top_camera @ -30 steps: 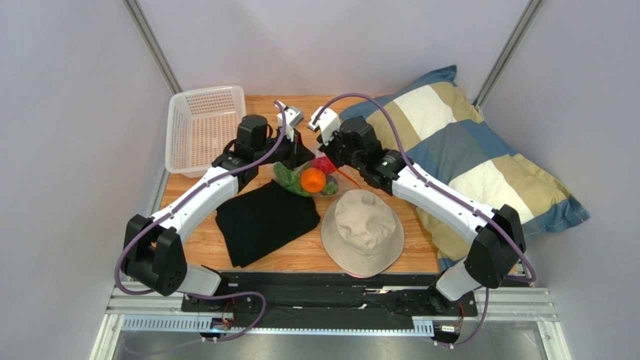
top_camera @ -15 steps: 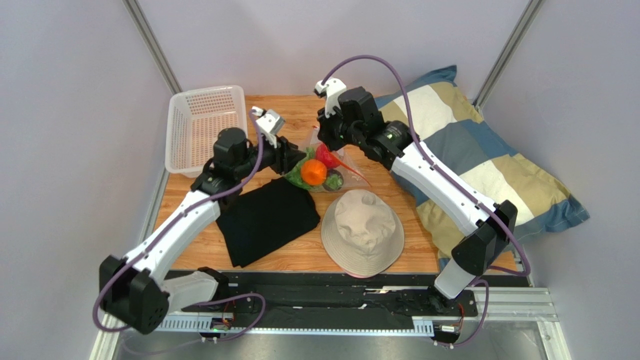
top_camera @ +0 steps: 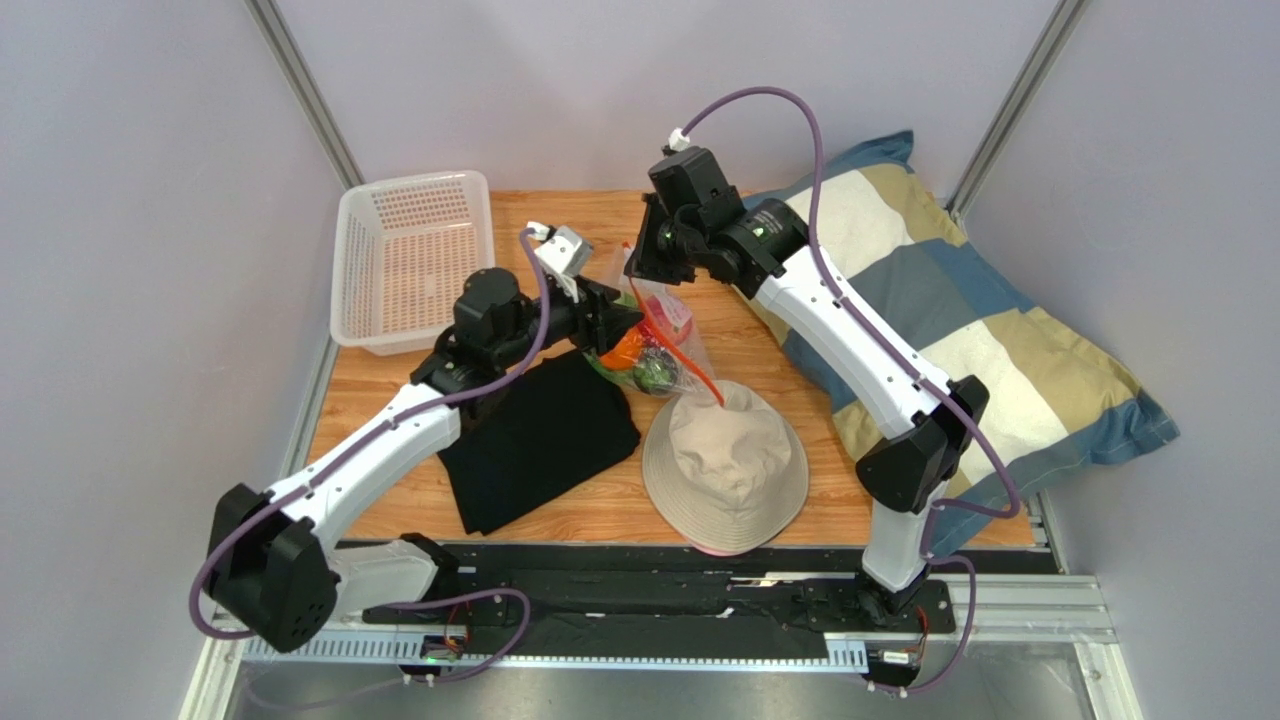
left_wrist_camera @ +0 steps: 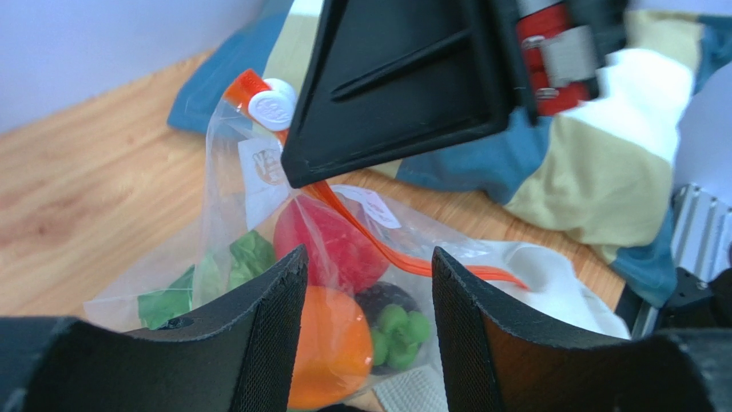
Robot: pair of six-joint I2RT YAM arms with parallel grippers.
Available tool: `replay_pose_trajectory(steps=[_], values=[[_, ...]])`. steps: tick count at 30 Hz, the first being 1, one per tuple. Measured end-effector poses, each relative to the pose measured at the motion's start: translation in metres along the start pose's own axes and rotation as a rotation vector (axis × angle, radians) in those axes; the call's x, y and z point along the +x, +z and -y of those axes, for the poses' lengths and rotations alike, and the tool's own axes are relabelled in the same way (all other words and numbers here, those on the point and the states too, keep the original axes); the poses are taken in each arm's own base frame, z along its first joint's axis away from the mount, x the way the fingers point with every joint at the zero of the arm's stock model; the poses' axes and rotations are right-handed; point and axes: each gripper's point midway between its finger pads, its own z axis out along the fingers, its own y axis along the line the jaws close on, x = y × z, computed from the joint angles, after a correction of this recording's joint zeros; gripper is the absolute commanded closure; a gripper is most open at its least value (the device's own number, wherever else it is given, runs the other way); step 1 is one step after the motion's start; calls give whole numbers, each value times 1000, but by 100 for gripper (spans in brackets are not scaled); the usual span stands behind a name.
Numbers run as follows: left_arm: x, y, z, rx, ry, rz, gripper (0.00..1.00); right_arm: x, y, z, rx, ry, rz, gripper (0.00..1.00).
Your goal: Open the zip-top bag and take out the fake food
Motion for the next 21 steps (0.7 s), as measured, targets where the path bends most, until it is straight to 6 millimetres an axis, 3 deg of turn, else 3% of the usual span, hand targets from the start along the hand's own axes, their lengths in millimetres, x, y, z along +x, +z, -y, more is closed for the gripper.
replay_pose_trajectory(steps=[4,11,14,17,18,21], values=[[19,17,-15,-41,-27,-69,40,6,13,7,64,129,-15,100],[-1,36,-24,-62,-26,-29,41,-5,23,5,107,244,24,100],[-3,49,-31,-69,-28,-32,48,-13,22,4,110,273,51,100],[1,62,-39,-83,-28,-48,64,-21,21,9,127,301,84,100],[3,66,-43,-95,-23,-54,80,-23,22,11,132,313,88,100],[13,74,-52,-114,-14,-85,100,-26,24,13,136,344,102,95]])
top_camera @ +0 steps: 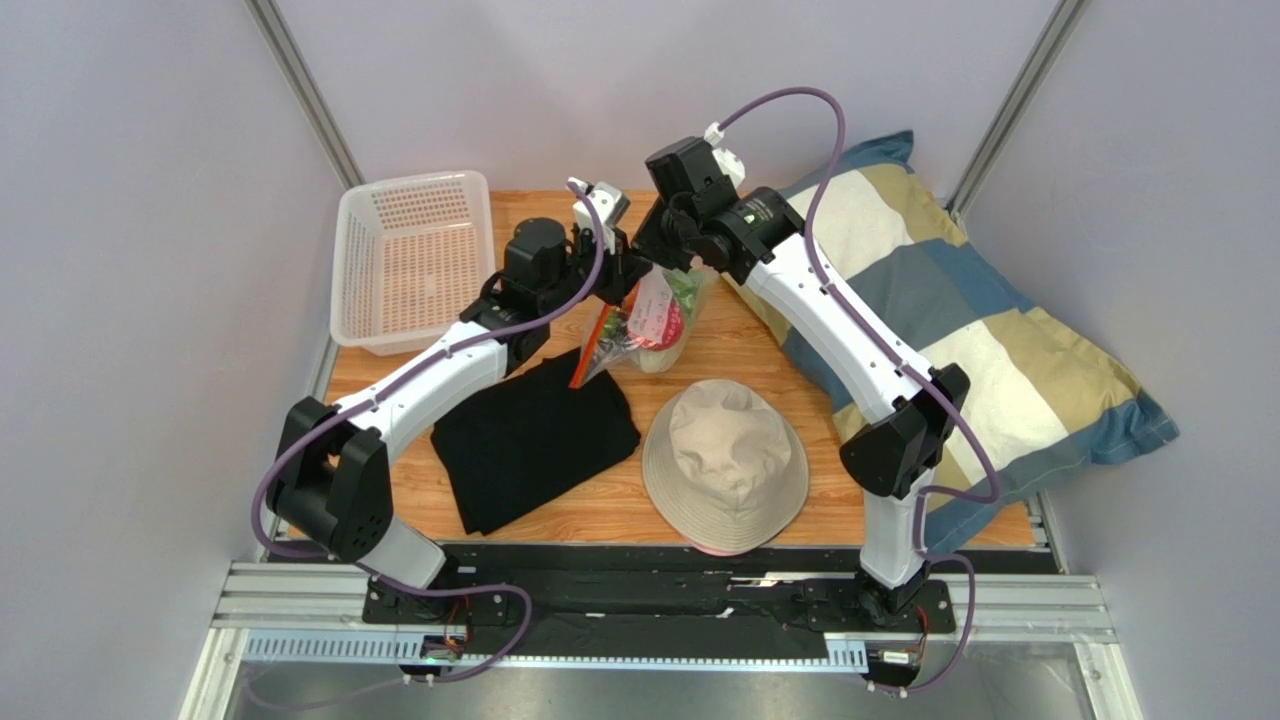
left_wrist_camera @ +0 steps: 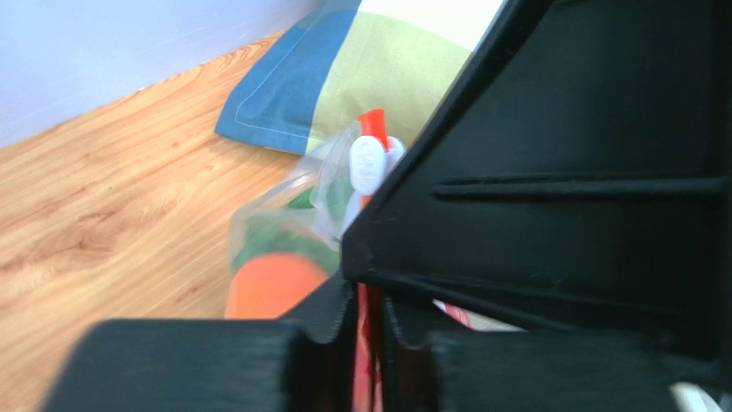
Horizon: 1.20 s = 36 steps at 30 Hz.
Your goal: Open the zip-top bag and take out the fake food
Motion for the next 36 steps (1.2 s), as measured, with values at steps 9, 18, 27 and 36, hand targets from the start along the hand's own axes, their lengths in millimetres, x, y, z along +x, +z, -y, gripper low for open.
replay_pose_trajectory(steps=[9,18,27,36], values=[[15,7,1,130,12,-119,100,-15,-4,50,-117,-175,6,32],[14,-6,-7,421,-102,-170,100,-32,-29,76,-594,-784,110,24],[13,-15,19,605,-127,-194,100,-3,-5,36,-975,-954,1,39],[12,-19,28,657,-129,-195,100,5,-9,31,-1076,-984,-29,100]])
